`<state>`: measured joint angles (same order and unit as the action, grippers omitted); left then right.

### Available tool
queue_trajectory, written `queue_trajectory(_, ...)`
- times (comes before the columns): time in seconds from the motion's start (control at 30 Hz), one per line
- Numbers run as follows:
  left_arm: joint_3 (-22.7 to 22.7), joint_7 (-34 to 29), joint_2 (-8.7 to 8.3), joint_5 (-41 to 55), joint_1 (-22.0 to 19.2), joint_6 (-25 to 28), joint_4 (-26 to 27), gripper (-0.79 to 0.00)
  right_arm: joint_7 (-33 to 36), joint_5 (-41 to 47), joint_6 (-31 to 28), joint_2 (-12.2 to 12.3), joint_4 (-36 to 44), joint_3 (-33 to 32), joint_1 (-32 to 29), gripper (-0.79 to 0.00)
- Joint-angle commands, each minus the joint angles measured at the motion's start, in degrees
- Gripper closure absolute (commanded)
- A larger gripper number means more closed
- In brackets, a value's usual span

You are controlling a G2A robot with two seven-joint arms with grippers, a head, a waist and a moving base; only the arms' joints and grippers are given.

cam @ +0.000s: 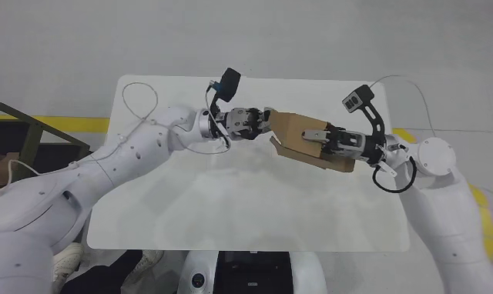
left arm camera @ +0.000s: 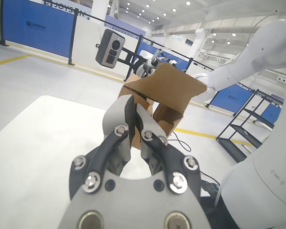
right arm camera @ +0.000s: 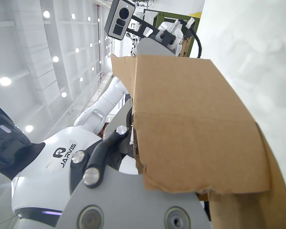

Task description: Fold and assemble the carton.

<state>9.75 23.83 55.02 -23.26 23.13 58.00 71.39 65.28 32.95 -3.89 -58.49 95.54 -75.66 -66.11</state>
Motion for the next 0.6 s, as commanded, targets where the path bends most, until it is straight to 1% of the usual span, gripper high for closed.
queue_trajectory(0.0,0.0,0.2,-0.53,1.5,0.2,0.0,0.2,-0.086,-0.7,-1.6,-0.3,0.1,0.3,-0.4,-0.2,0.0)
queue_trajectory(0.13,0.0,-2.4,-1.79,7.4,0.7,0.0,1.4,-0.203,-1.9,-4.3,-1.5,0.3,0.9,-0.8,-0.6,0.0)
queue_trajectory(0.2,0.0,-6.0,-2.5,11.9,0.9,0.0,2.3,-0.292,-2.7,-5.8,-2.1,0.3,1.1,-0.9,-0.8,0.0)
queue_trajectory(0.27,0.0,-11.0,-3.26,18.0,1.0,0.0,3.0,-0.385,-4.1,-7.7,-2.5,0.4,1.2,-1.1,-0.9,0.0)
queue_trajectory(0.37,0.3,-19.7,-4.57,28.8,0.7,0.0,4.1,-0.77,-5.6,-9.0,-3.1,0.4,1.2,-1.2,-1.3,0.0)
queue_trajectory(0.4,0.7,-22.7,-5.02,32.2,0.6,0.0,4.4,-0.785,-6.1,-9.5,-3.2,0.5,1.1,-1.2,-1.4,0.0)
queue_trajectory(0.57,4.0,-36.3,-7.0,47.2,1.6,0.0,5.1,-0.785,-8.3,-10.9,-3.2,0.5,1.1,-1.5,-2.1,0.0)
